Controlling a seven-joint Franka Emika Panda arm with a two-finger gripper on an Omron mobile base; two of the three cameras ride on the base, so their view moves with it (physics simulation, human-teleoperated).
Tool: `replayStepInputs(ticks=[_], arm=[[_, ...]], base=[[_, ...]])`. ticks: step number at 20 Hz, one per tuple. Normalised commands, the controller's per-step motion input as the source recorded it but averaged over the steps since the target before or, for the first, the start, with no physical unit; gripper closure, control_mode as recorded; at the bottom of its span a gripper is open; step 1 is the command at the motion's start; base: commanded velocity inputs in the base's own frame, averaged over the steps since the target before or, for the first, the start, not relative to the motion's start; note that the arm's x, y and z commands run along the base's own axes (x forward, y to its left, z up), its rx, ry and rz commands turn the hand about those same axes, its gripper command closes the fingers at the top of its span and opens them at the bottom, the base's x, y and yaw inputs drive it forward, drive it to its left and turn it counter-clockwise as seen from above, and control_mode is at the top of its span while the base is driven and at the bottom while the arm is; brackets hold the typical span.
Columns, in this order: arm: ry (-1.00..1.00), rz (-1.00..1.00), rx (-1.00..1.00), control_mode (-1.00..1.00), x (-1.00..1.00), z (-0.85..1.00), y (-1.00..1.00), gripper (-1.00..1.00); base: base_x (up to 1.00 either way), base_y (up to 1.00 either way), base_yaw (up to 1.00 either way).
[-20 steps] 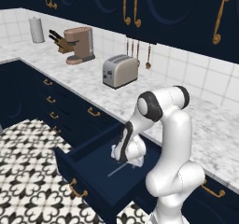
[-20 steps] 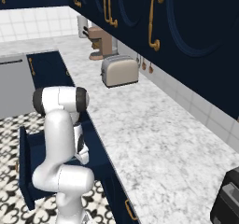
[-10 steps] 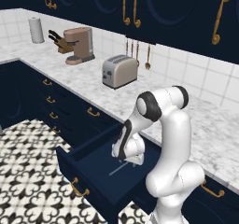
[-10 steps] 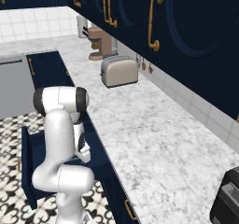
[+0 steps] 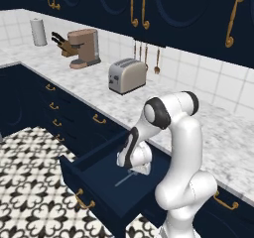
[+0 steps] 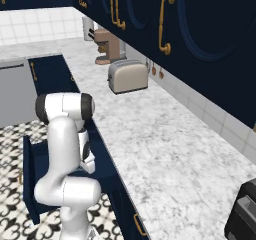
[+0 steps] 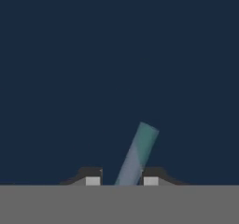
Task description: Take a straw from the drawer in front and place it inside the glass cup on the dining counter.
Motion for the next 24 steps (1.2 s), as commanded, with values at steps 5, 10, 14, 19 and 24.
replayStepInputs(ticks=[5,10,14,19,24], arm=[[0.0,-0.01,0.0,-1.0,0.0,0.0,0.07,1.0],[-0.01,0.0,0.0,-1.0,0.0,0.1,0.07,1.0],[-0.11,0.01,0.0,-1.0,-0.11,0.96,0.0,1.0],[-0.03,0.1,0.03,-1.0,-0.04,1.0,0.07,1.0],[0.02,0.19,0.08,-1.0,0.03,1.0,0.2,1.0]], base=[[0.0,0.0,0.0],[0.0,0.0,0.0],[0.0,0.0,0.0],[0.0,0.0,0.0],[0.0,0.0,0.0]])
